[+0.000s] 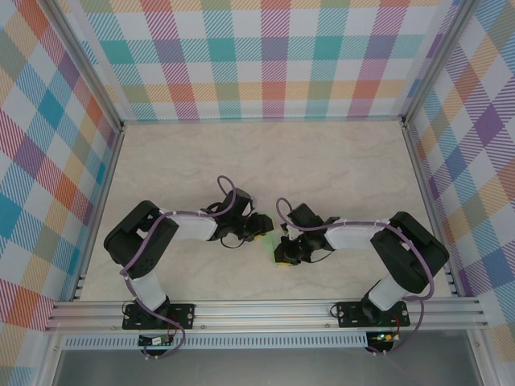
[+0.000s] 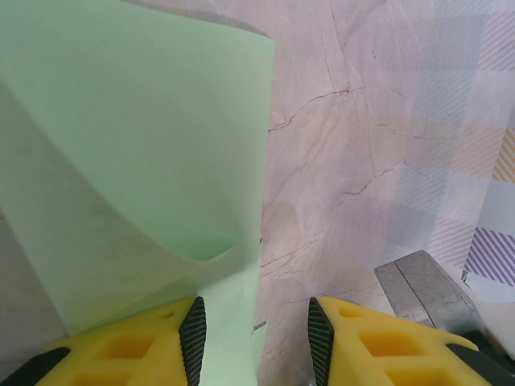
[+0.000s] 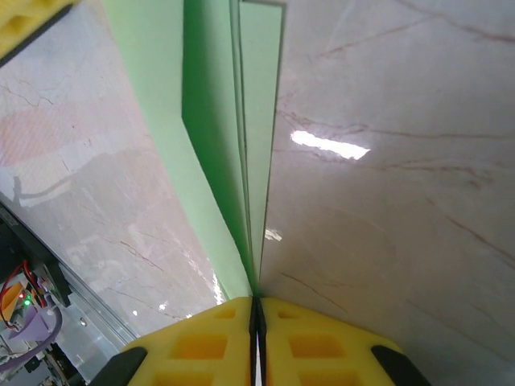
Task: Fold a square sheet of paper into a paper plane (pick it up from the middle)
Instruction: Fold the wing for the fifth time at the center of the table.
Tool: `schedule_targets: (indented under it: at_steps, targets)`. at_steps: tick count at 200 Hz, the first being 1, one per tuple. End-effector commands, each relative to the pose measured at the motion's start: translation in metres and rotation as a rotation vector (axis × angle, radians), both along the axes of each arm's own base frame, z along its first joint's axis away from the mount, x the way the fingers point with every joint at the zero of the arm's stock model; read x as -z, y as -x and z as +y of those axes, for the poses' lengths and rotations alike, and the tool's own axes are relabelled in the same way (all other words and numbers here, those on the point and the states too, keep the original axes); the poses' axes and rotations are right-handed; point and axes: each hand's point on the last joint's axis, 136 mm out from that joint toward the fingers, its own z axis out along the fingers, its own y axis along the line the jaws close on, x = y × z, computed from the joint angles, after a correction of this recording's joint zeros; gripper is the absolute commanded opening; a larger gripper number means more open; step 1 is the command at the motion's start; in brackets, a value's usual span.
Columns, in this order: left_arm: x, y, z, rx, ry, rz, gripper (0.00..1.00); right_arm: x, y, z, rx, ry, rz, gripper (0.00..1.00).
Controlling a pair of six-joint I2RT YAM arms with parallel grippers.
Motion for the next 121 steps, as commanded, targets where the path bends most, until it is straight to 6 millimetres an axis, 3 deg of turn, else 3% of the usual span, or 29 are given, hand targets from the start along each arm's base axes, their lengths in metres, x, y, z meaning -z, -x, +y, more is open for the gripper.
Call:
schedule_targets:
  at_steps: [1,60,96,121]
  targets:
    - [0.022,0.009,0.009,0.003,-0.078,0.049,0.40,0.016,0.032,-0.021,-0.037,0.089,0.105,0.11]
    - [0.022,0.009,0.010,0.000,-0.079,0.051,0.40,0.020,0.036,-0.031,-0.063,0.173,0.100,0.14]
    - [0.024,0.011,0.011,0.002,-0.087,0.055,0.40,-0.015,0.011,-0.028,0.020,0.123,-0.061,0.16]
    - [0.026,0.012,0.012,0.003,-0.088,0.060,0.40,-0.044,-0.006,-0.007,0.080,-0.022,-0.141,0.16]
